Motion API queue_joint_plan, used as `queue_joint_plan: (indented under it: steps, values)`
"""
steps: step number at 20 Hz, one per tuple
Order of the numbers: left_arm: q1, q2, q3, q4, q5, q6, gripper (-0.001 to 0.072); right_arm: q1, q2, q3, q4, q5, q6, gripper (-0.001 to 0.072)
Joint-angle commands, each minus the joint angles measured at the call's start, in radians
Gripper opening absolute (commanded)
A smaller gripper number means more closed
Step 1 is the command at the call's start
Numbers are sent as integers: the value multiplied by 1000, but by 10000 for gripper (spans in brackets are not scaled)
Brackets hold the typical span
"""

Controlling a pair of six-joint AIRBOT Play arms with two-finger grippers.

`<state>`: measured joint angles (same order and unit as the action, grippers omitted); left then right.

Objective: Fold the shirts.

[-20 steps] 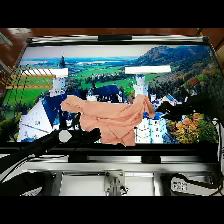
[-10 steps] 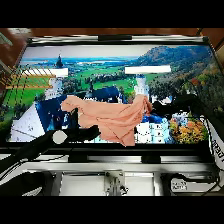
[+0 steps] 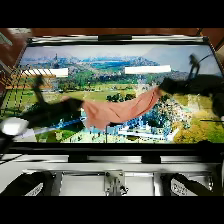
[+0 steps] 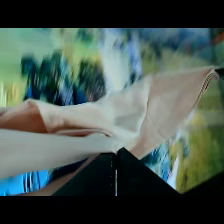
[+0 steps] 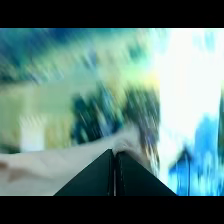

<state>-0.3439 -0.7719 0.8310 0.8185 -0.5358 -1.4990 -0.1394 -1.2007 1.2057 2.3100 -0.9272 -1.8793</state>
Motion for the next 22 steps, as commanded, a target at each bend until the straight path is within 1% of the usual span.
queue_joint_plan:
  steps: [1, 3, 4, 6, 7, 8, 9, 10, 13, 16, 18, 21, 22]
  values:
    - [194, 130, 369, -3, -42, 153, 33, -1, 240, 214, -31, 163, -49, 65]
    - [317, 146, 615, -3, -45, 153, 33, -1, 359, 312, -122, 309, -45, 65]
    - [376, 146, 718, -3, -56, 153, 33, -1, 404, 346, -177, 335, -32, 65]
    - [484, 146, 837, 4, -117, 150, 33, -1, 475, 382, -296, 314, 63, 65]
    - [530, 146, 863, 5, -172, 114, 33, -1, 502, 381, -333, 281, 110, 65]
    - [569, 146, 873, 4, -234, 65, 33, -1, 519, 381, -348, 240, 130, 65]
    - [588, 148, 873, -2, -277, 46, 34, -1, 531, 381, -348, 204, 132, 65]
    - [587, 149, 873, -12, -297, 47, 33, 0, 540, 381, -341, 186, 132, 66]
    - [578, 166, 874, -45, -258, 50, 34, 0, 557, 383, -314, 185, 132, 66]
    - [578, 198, 874, -50, -207, 127, 34, 0, 573, 383, -311, 183, 132, 66]
    - [578, 227, 874, -50, -190, 158, 34, 0, 596, 383, -318, 157, 132, 66]
    - [579, 276, 873, -48, -247, 236, 33, 0, 653, 383, -393, 66, 132, 66]
    - [579, 288, 873, -35, -279, 238, 32, 0, 674, 383, -418, 29, 132, 66]
